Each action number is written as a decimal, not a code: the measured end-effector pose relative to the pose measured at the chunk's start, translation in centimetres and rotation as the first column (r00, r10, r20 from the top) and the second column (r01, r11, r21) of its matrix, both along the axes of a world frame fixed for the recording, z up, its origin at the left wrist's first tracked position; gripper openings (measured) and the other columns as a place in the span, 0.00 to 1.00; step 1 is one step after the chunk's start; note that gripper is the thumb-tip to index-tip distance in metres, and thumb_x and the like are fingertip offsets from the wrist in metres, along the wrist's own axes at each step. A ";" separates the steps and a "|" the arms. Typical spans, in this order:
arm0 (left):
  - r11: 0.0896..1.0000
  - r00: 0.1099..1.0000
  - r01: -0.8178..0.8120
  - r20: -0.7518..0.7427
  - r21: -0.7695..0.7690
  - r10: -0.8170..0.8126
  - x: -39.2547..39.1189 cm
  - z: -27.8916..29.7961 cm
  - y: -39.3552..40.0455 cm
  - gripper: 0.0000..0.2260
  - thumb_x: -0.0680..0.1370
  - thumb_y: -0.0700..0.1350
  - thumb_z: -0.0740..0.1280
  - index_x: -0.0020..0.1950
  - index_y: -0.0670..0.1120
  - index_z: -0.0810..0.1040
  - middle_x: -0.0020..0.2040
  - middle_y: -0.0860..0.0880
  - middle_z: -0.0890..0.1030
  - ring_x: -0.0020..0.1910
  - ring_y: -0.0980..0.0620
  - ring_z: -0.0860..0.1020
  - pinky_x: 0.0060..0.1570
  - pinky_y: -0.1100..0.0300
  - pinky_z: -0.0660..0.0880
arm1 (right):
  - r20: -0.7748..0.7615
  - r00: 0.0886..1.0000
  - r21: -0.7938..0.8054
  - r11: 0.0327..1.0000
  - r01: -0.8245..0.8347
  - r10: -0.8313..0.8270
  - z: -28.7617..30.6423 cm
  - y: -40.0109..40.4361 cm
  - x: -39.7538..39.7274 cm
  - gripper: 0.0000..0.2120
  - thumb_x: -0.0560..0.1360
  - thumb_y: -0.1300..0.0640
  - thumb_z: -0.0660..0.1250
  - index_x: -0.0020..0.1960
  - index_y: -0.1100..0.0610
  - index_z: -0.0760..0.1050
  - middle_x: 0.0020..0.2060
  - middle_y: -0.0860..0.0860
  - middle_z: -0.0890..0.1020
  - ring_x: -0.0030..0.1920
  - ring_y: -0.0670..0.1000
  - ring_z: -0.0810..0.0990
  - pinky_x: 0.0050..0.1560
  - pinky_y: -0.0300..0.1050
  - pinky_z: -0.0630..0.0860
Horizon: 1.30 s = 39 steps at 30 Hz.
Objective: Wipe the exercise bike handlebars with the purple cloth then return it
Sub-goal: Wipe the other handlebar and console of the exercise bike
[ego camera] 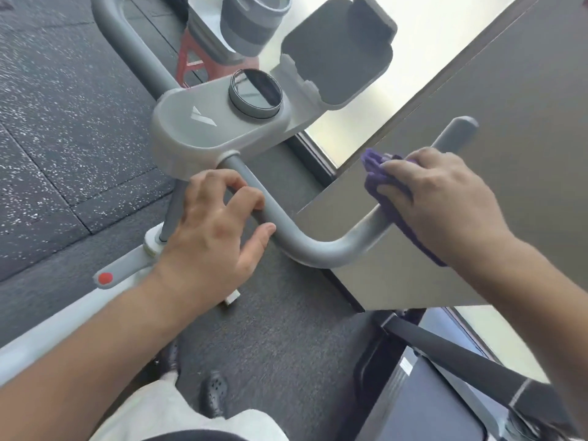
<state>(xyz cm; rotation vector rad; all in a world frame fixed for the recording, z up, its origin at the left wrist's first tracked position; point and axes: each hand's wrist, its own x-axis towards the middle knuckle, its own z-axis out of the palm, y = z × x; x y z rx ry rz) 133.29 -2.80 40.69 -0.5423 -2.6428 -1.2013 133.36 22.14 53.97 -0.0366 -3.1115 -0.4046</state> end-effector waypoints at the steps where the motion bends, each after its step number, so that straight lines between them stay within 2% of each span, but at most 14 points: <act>1: 1.000 1.000 -0.016 0.006 -0.002 0.016 0.4 0.1 0.2 0.14 0.76 0.51 0.67 0.55 0.42 0.78 0.59 0.40 0.72 0.62 0.40 0.66 0.66 0.53 0.62 | -0.005 1.000 -0.016 1.000 -0.026 0.026 -0.8 -0.6 0.7 0.18 0.81 0.44 0.61 0.61 0.53 0.81 0.53 0.57 0.80 0.52 0.62 0.76 0.50 0.56 0.77; 4: 0.998 0.997 -0.059 0.053 0.005 0.059 1.9 0.3 1.1 0.15 0.77 0.47 0.70 0.59 0.41 0.77 0.65 0.39 0.70 0.66 0.37 0.66 0.69 0.50 0.62 | -0.020 0.991 -0.215 0.967 -0.134 0.133 -2.3 -2.6 2.2 0.17 0.81 0.44 0.61 0.61 0.51 0.82 0.54 0.55 0.82 0.54 0.61 0.77 0.51 0.53 0.75; 8: 0.994 0.981 -0.091 0.176 0.059 0.079 5.3 0.5 2.5 0.23 0.77 0.51 0.68 0.69 0.42 0.74 0.68 0.39 0.69 0.70 0.40 0.67 0.73 0.50 0.62 | -0.102 0.970 -0.541 0.805 -0.241 0.222 -4.4 -5.4 4.8 0.15 0.79 0.48 0.65 0.62 0.50 0.81 0.54 0.52 0.84 0.53 0.54 0.80 0.54 0.43 0.74; 11: 0.978 0.956 -0.117 0.288 0.174 0.063 8.7 0.1 3.1 0.20 0.78 0.48 0.66 0.68 0.42 0.73 0.64 0.44 0.72 0.66 0.45 0.71 0.71 0.51 0.66 | -0.029 0.982 -0.874 0.471 -0.116 0.188 -6.4 -6.7 7.3 0.10 0.79 0.51 0.67 0.59 0.47 0.81 0.50 0.45 0.86 0.51 0.45 0.82 0.53 0.40 0.78; 14: 0.932 0.912 -0.208 0.403 0.297 0.075 12.2 -1.2 2.5 0.12 0.80 0.43 0.64 0.63 0.46 0.76 0.56 0.48 0.79 0.57 0.52 0.76 0.62 0.53 0.70 | 0.092 0.982 -0.981 0.186 0.060 0.166 -9.4 -7.8 10.3 0.08 0.79 0.51 0.67 0.56 0.45 0.81 0.50 0.45 0.87 0.52 0.46 0.85 0.57 0.49 0.80; 17: 0.751 0.728 -0.415 0.683 0.514 -0.065 16.1 -2.5 0.8 0.13 0.81 0.50 0.62 0.62 0.48 0.80 0.57 0.48 0.85 0.55 0.56 0.80 0.61 0.52 0.75 | 0.280 0.949 -0.940 -0.158 0.302 0.148 -12.3 -9.1 12.7 0.11 0.80 0.50 0.66 0.60 0.51 0.80 0.54 0.54 0.86 0.52 0.53 0.82 0.63 0.59 0.76; 20: 0.528 0.613 -0.551 0.743 0.646 -0.269 20.7 -3.8 -1.0 0.17 0.79 0.56 0.63 0.59 0.47 0.83 0.56 0.45 0.86 0.52 0.50 0.83 0.52 0.52 0.80 | 0.403 0.883 -0.835 -0.299 0.462 0.241 -14.2 -11.0 15.1 0.19 0.75 0.45 0.67 0.63 0.50 0.77 0.56 0.55 0.85 0.52 0.51 0.82 0.61 0.56 0.78; 22: 0.429 0.617 -0.597 0.730 0.678 -0.294 23.5 -4.3 -1.8 0.14 0.79 0.53 0.65 0.60 0.50 0.82 0.54 0.46 0.86 0.50 0.50 0.84 0.49 0.55 0.80 | 0.420 0.840 -0.818 -0.257 0.515 0.344 -15.3 -12.4 16.9 0.15 0.77 0.43 0.67 0.62 0.46 0.78 0.57 0.55 0.85 0.52 0.50 0.82 0.60 0.54 0.79; 25: 0.325 0.623 -0.689 0.758 0.648 -0.193 26.9 -5.0 -3.3 0.16 0.76 0.50 0.67 0.63 0.48 0.78 0.51 0.50 0.85 0.47 0.52 0.83 0.45 0.53 0.80 | 0.420 0.779 -0.867 -0.047 0.496 0.465 -16.6 -14.9 19.0 0.13 0.79 0.44 0.63 0.60 0.44 0.79 0.56 0.54 0.85 0.53 0.49 0.82 0.61 0.55 0.78; 27: 0.250 0.613 -0.736 0.776 0.629 -0.148 29.2 -5.2 -4.5 0.19 0.74 0.49 0.68 0.64 0.47 0.76 0.49 0.53 0.84 0.45 0.53 0.83 0.42 0.53 0.79 | 0.435 0.718 -0.863 0.022 0.505 0.543 -17.4 -16.7 20.5 0.13 0.80 0.44 0.61 0.60 0.42 0.79 0.54 0.51 0.86 0.52 0.48 0.83 0.58 0.52 0.78; 29: 0.183 0.607 -0.764 0.786 0.618 -0.119 31.6 -5.3 -5.9 0.21 0.73 0.49 0.69 0.65 0.48 0.75 0.51 0.51 0.83 0.46 0.53 0.83 0.41 0.54 0.79 | 0.443 0.651 -0.857 0.078 0.510 0.616 -17.6 -18.8 22.1 0.11 0.81 0.45 0.60 0.58 0.40 0.79 0.53 0.49 0.86 0.52 0.47 0.83 0.57 0.49 0.79; 32: 0.097 0.593 -0.797 0.803 0.596 -0.064 34.8 -5.7 -8.0 0.23 0.72 0.46 0.70 0.66 0.47 0.75 0.55 0.46 0.84 0.49 0.49 0.82 0.46 0.52 0.78 | 0.466 0.584 -0.851 0.155 0.502 0.664 -18.2 -21.9 24.8 0.11 0.81 0.44 0.60 0.59 0.38 0.78 0.55 0.49 0.86 0.57 0.50 0.84 0.62 0.54 0.78; 35: -0.046 0.552 -0.831 0.832 0.554 0.046 38.5 -6.4 -10.7 0.24 0.69 0.44 0.72 0.64 0.44 0.76 0.54 0.45 0.84 0.49 0.47 0.82 0.51 0.50 0.76 | 0.547 0.514 -0.790 0.204 0.578 0.661 -18.6 -25.3 27.8 0.17 0.78 0.42 0.63 0.65 0.47 0.76 0.58 0.51 0.86 0.60 0.54 0.83 0.65 0.58 0.76; 39: -0.259 0.510 -0.803 0.844 0.537 0.167 44.2 -7.1 -15.4 0.24 0.66 0.44 0.74 0.62 0.45 0.76 0.49 0.49 0.86 0.46 0.50 0.84 0.46 0.55 0.78 | 0.646 0.343 -0.685 0.320 0.654 0.682 -18.8 -30.0 32.7 0.15 0.82 0.47 0.64 0.66 0.51 0.76 0.56 0.50 0.87 0.58 0.50 0.85 0.56 0.43 0.81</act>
